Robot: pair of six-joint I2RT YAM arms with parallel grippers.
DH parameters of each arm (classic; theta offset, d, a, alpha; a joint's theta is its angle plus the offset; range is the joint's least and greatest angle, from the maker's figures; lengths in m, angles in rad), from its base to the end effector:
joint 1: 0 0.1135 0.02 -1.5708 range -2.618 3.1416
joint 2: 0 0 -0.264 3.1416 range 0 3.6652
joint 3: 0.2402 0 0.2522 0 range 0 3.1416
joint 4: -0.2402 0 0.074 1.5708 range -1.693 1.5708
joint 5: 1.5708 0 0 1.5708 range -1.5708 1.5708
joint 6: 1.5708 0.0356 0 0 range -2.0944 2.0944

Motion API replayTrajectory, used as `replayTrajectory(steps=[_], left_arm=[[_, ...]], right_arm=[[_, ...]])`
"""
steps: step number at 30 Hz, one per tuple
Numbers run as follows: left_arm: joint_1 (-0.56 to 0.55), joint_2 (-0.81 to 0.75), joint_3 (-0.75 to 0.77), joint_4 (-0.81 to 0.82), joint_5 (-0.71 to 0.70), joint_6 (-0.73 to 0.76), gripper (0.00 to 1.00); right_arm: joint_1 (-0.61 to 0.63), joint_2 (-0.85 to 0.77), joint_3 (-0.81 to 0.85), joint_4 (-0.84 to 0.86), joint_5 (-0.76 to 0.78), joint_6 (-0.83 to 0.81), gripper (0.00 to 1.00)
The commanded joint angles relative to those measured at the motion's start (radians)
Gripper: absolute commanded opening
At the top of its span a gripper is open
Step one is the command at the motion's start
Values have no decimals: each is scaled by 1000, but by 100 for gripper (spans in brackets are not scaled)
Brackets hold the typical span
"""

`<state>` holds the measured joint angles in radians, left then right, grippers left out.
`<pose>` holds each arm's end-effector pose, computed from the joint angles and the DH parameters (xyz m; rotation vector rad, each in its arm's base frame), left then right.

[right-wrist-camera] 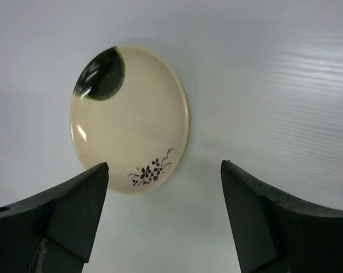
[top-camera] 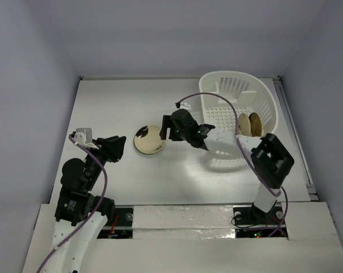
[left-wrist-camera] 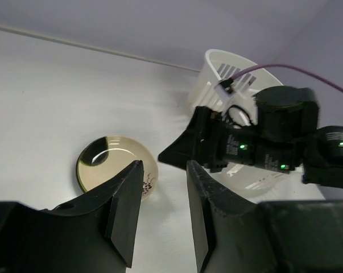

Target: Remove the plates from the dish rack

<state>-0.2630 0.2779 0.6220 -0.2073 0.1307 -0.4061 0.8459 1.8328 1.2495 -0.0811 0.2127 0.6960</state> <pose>0.0806 -0.0265 0.3399 0.0050 1.4668 -0.6413 0.2785 0.3031 0.2166 -0.0526 2.2866 0.6002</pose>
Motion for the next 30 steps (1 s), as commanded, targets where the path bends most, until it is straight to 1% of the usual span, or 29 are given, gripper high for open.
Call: replayTrajectory(steps=[1,2,3,4,5,6,7,8,10,11,12,13,14,15,16,17,18,19,22,26,29,30], left_arm=[[-7,-9,19,36,4,-7,34],[-7,-9,18,37,6,-7,34],[-7,-11,18,37,7,-7,34],[-7,-13,19,37,7,-5,34],[-7,-13,16,39,7,-5,34],[-7,-14,16,39,10,-7,34],[-7,-17,16,40,12,-7,34],[-7,-19,15,42,12,-7,34],[-7,-22,15,43,18,-7,34],[-7,-23,13,45,20,-7,34],[-7,-26,13,46,23,-7,34],[-7,-29,13,46,24,-7,34],[-7,-31,13,48,26,-5,34],[-7,-34,13,46,27,-7,34],[-7,-36,13,48,27,-7,34],[-7,-39,13,48,29,-5,34],[-7,-37,13,49,33,-5,34],[-7,-42,13,48,33,-5,34],[-16,-48,15,46,33,-3,35],[-16,-60,15,46,33,-3,35],[-25,-71,15,46,30,-3,35],[-25,-72,15,45,29,-2,35]], right_arm=[[4,-170,28,-91,143,-104,83],[4,-200,27,-138,184,-116,78],[4,-234,24,-166,286,-124,58],[4,-304,18,-193,341,-131,41],[-7,-338,11,-256,394,-138,24],[-19,-372,8,-290,439,-142,2],[-31,-432,-1,-322,517,-150,0],[-68,-457,-4,-395,558,-159,0],[-119,-492,-7,-475,629,-167,0],[-180,-510,-10,-543,637,-179,0],[-211,-517,-16,-569,645,-190,1],[-240,-518,-21,-595,654,-202,6],[-290,-512,-22,-652,665,-211,19],[-309,-507,-22,-673,665,-217,27],[-326,-500,-24,-689,666,-230,35],[-340,-492,-24,-710,666,-248,40],[-355,-474,-24,-712,665,-262,50],[-387,-465,-24,-710,647,-280,54],[-421,-414,-9,-721,628,-325,55],[-446,-342,4,-733,613,-375,55],[-465,-294,21,-746,643,-389,49],[-465,-288,25,-744,642,-392,43]])
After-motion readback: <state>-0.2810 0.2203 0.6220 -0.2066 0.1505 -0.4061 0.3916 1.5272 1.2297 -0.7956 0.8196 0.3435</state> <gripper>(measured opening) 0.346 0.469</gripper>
